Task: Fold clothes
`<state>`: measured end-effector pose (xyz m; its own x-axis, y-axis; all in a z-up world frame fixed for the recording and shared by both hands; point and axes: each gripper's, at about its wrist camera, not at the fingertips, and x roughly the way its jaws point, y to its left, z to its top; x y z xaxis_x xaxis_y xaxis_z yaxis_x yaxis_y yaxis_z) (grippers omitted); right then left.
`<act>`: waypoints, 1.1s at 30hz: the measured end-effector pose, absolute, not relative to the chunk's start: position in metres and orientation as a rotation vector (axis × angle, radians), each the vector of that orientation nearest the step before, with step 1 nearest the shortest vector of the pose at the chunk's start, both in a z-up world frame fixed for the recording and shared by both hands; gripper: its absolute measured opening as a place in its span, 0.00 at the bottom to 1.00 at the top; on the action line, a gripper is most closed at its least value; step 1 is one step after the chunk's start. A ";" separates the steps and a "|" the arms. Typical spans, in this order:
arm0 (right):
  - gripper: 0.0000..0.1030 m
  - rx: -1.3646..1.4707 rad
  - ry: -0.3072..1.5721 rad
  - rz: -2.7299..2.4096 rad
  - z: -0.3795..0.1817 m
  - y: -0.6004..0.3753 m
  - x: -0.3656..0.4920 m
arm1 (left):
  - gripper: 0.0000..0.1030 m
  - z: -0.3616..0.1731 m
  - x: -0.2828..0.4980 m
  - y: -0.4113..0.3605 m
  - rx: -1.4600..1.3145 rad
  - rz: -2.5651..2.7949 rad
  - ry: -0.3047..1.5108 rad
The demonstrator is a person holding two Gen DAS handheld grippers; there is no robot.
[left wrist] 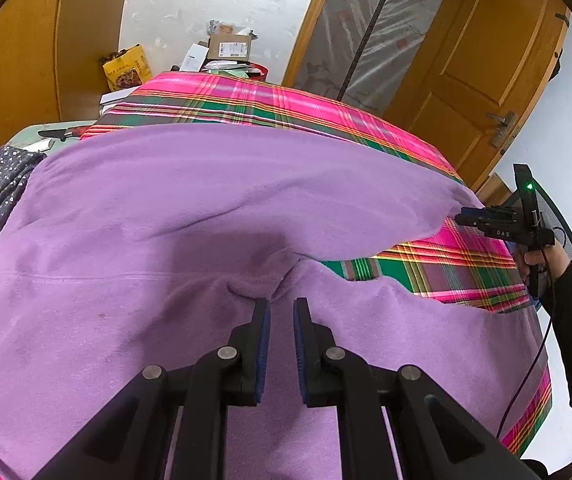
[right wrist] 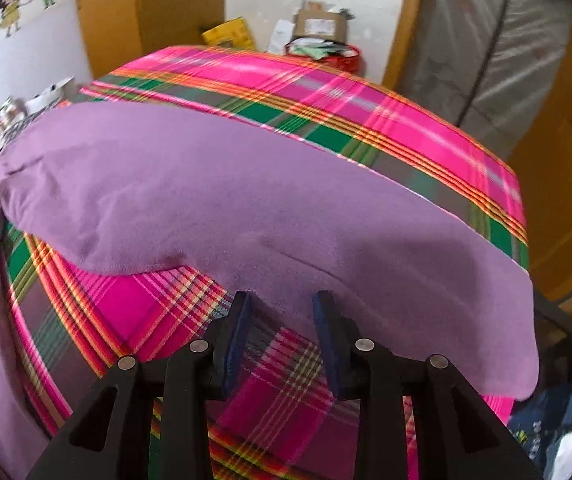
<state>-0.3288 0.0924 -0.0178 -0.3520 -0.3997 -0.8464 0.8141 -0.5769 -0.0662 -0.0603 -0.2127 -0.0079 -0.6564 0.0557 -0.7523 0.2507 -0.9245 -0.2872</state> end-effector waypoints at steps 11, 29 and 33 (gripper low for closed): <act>0.07 1.054 0.810 -1.849 -0.002 0.101 -0.310 | 0.11 -0.002 -0.057 -0.212 1.229 -2.719 0.564; 0.22 0.994 0.485 -2.097 0.005 0.125 -0.319 | 0.11 0.000 -0.062 -0.204 1.249 -2.734 0.552; 0.22 1.033 0.563 -2.064 -0.014 0.113 -0.318 | 0.11 0.001 -0.062 -0.202 1.250 -2.735 0.546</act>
<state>-0.3175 0.1134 -0.0136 -0.3956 -0.4249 -0.8143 0.7796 -0.6240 -0.0531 -0.0625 -0.2025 0.0009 -0.6621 0.0695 -0.7462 0.2224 -0.9327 -0.2841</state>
